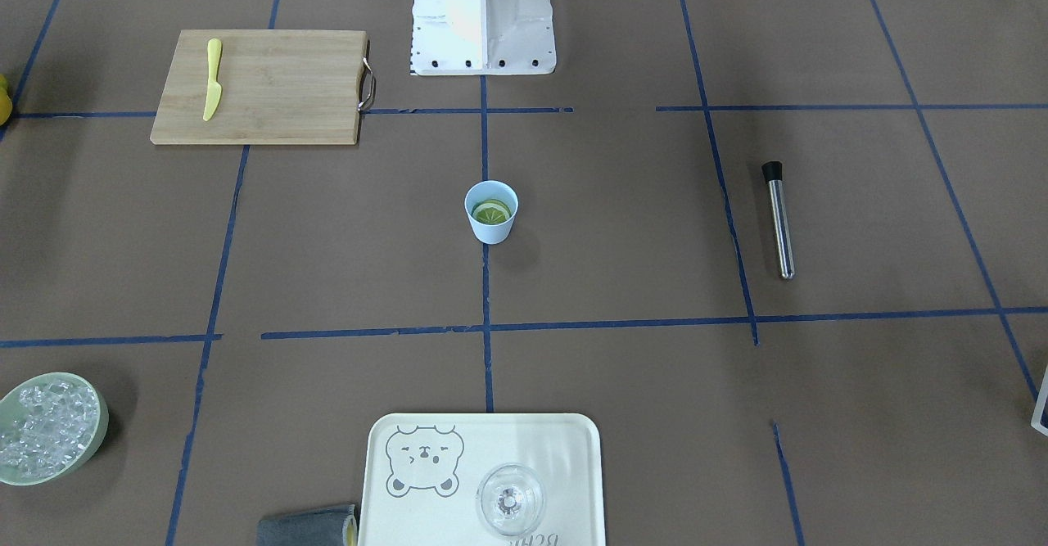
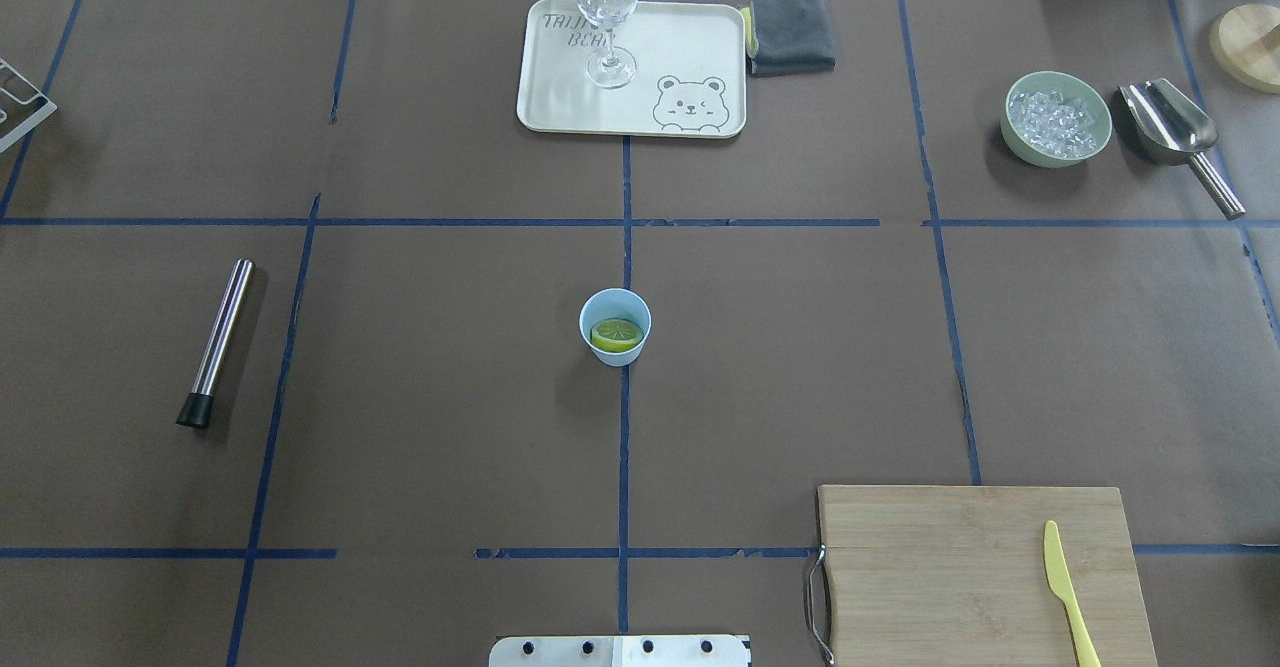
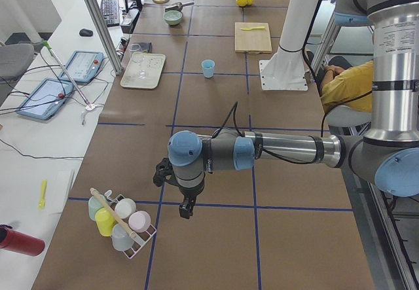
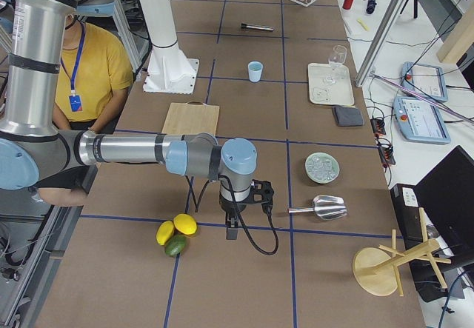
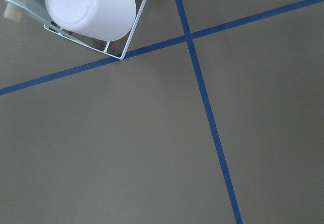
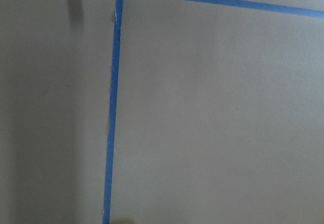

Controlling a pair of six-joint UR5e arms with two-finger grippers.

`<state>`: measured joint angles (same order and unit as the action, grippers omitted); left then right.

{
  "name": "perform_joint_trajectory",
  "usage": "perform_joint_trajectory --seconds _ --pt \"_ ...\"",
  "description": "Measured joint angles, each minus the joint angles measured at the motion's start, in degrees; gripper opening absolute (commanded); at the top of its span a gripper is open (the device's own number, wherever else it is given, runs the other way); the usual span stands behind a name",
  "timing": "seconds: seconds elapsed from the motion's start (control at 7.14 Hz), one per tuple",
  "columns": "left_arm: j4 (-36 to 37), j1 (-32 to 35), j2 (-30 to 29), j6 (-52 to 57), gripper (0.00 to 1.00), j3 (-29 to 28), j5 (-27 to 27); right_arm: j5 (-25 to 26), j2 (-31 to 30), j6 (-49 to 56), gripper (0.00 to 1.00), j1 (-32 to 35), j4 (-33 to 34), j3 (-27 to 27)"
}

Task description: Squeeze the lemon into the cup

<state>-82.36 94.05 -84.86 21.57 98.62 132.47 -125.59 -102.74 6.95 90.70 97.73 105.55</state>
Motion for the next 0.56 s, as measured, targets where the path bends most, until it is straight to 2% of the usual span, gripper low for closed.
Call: perform_joint_trajectory --seconds 0.56 --pt "-0.07 0.08 0.30 -0.20 1.00 -0.05 0.53 0.00 0.00 -0.01 1.00 0.00 0.00 -0.13"
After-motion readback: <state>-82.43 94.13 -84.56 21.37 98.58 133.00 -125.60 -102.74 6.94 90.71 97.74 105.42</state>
